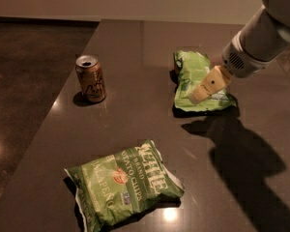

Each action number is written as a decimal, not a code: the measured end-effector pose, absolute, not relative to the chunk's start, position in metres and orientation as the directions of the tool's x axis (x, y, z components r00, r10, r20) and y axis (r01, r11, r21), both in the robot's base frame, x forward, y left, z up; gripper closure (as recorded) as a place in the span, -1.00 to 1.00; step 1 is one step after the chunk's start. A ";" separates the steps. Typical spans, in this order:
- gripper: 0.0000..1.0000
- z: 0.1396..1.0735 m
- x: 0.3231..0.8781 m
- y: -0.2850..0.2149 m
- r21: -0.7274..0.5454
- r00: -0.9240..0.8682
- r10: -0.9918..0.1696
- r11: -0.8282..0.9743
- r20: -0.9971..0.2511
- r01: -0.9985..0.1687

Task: Move green rice chip bag near green jalapeno chip bag

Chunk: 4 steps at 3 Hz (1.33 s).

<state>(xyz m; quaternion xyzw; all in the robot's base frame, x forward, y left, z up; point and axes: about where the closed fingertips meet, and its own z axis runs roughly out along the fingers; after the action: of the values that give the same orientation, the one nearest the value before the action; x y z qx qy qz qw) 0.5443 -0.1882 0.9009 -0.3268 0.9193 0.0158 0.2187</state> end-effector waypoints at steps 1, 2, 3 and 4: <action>-1.00 0.885 0.566 -0.176 -0.079 -0.717 -0.545 0.816 -0.434 -0.572; -1.00 0.867 0.581 -0.169 -0.043 -0.744 -0.506 0.838 -0.436 -0.544; -1.00 0.856 0.593 -0.161 -0.013 -0.757 -0.487 0.845 -0.435 -0.535; -0.81 0.848 0.598 -0.156 -0.001 -0.767 -0.482 0.847 -0.423 -0.532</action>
Offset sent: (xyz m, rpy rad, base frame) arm 0.0574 0.0261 -0.0572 0.1105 0.0469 -0.1283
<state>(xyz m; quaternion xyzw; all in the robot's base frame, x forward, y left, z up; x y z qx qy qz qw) 0.5978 -0.1561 0.8484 -0.2703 0.9381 0.0592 0.2082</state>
